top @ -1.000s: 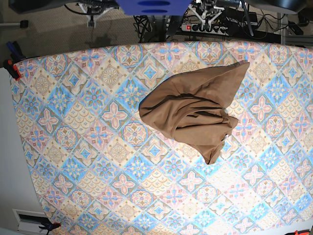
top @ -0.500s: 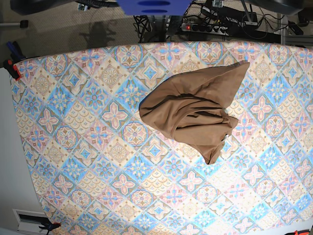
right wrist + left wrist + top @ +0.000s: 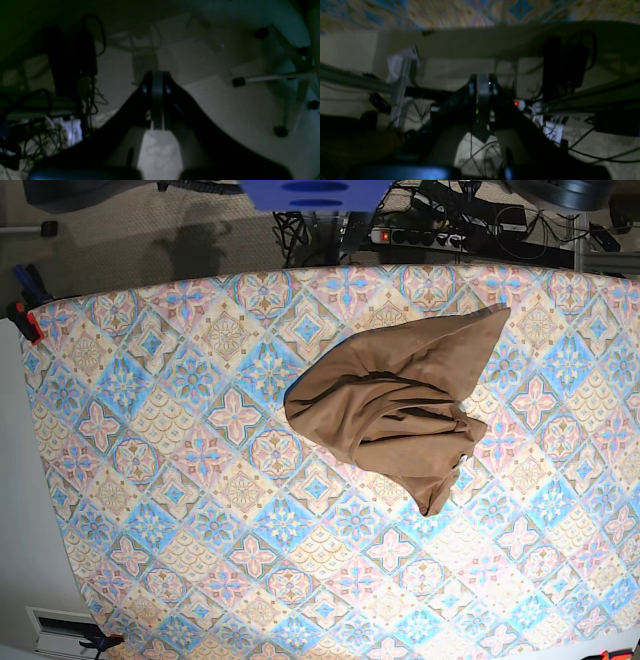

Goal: Layout the t-shirt on the table in an organized manner, then fold the t-shirt properly

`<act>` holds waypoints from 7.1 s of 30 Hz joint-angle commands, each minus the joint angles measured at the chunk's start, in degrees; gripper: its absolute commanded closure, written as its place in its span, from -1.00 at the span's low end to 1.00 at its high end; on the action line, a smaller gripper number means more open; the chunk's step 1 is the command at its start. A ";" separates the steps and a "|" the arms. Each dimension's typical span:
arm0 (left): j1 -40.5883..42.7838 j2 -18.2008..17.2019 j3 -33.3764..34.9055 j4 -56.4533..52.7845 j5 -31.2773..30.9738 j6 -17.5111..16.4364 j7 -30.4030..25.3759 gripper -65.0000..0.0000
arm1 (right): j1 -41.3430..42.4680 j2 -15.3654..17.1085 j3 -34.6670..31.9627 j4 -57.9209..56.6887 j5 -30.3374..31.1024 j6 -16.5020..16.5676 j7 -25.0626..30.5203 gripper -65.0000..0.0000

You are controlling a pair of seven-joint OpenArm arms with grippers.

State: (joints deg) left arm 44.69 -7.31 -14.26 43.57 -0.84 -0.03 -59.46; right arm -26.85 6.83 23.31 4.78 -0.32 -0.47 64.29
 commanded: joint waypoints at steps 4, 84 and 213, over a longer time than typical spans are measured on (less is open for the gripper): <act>4.94 1.29 0.15 11.77 -0.08 0.08 -1.94 1.00 | -5.81 0.16 0.12 9.42 0.62 0.07 1.86 1.00; -22.40 -9.96 -5.56 74.36 -34.37 0.08 93.79 0.07 | -5.19 -4.59 -15.97 106.48 0.27 21.35 -86.05 0.98; -32.77 -16.82 6.66 70.49 -20.57 -5.99 105.31 0.17 | 12.83 -5.64 -31.27 106.39 -35.60 21.61 -86.05 0.20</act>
State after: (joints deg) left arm 12.10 -23.33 -6.79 113.01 -22.22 -6.44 46.50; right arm -15.25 1.02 -8.23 110.04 -35.75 22.74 -22.92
